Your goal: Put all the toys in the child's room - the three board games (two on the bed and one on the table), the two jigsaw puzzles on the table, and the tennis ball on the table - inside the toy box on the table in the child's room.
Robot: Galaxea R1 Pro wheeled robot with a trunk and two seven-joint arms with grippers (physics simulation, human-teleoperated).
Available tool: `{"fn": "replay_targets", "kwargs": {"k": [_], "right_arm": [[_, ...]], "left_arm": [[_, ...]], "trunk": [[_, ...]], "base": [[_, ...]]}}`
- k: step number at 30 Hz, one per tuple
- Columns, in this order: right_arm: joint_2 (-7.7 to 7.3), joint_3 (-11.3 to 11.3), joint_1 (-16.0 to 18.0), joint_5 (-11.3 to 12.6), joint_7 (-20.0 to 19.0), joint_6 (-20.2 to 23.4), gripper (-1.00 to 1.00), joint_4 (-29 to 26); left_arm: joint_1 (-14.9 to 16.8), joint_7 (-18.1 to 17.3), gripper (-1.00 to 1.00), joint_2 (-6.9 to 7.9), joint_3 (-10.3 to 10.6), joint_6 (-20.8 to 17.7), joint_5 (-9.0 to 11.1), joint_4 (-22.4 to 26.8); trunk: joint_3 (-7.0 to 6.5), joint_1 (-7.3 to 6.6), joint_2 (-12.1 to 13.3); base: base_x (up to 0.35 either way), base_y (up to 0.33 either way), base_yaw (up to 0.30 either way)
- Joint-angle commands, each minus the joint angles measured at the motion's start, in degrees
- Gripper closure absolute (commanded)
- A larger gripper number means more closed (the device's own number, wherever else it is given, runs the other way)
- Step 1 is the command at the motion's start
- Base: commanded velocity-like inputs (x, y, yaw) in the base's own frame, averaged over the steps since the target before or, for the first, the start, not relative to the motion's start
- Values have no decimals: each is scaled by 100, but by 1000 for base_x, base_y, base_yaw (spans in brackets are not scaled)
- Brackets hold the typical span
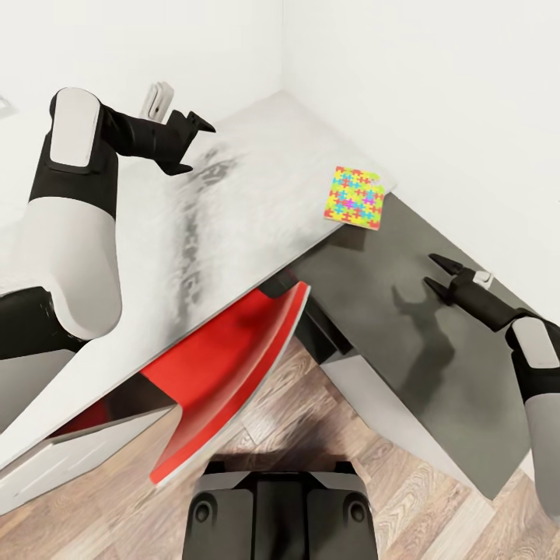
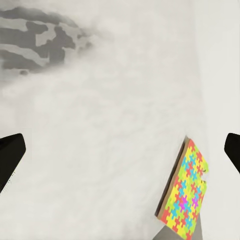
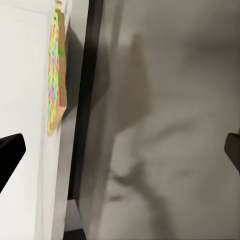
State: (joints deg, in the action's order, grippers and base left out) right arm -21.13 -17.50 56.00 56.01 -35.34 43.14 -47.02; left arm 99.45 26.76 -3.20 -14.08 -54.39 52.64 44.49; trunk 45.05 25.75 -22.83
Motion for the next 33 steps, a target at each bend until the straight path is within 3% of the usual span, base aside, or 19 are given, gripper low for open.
{"fn": "replay_targets", "kwargs": {"k": [1, 17, 33], "right_arm": [[-8, -10, 10, 9, -8, 35, -100, 5], [-60, -16, 32, -1, 13, -273, -100, 61], [-337, -39, 33, 14, 20, -455, -100, 76]], "left_arm": [[5, 61, -100, -8, -25, -14, 57, 2], [-3, 39, -100, -8, -25, -13, 76, -1], [-4, 34, -100, -14, -25, -14, 95, 7]], "trunk": [[7, 3, -9], [7, 3, -9], [7, 3, -9]], "base": [[0, -3, 111], [0, -1, 198], [0, 0, 39]]}}
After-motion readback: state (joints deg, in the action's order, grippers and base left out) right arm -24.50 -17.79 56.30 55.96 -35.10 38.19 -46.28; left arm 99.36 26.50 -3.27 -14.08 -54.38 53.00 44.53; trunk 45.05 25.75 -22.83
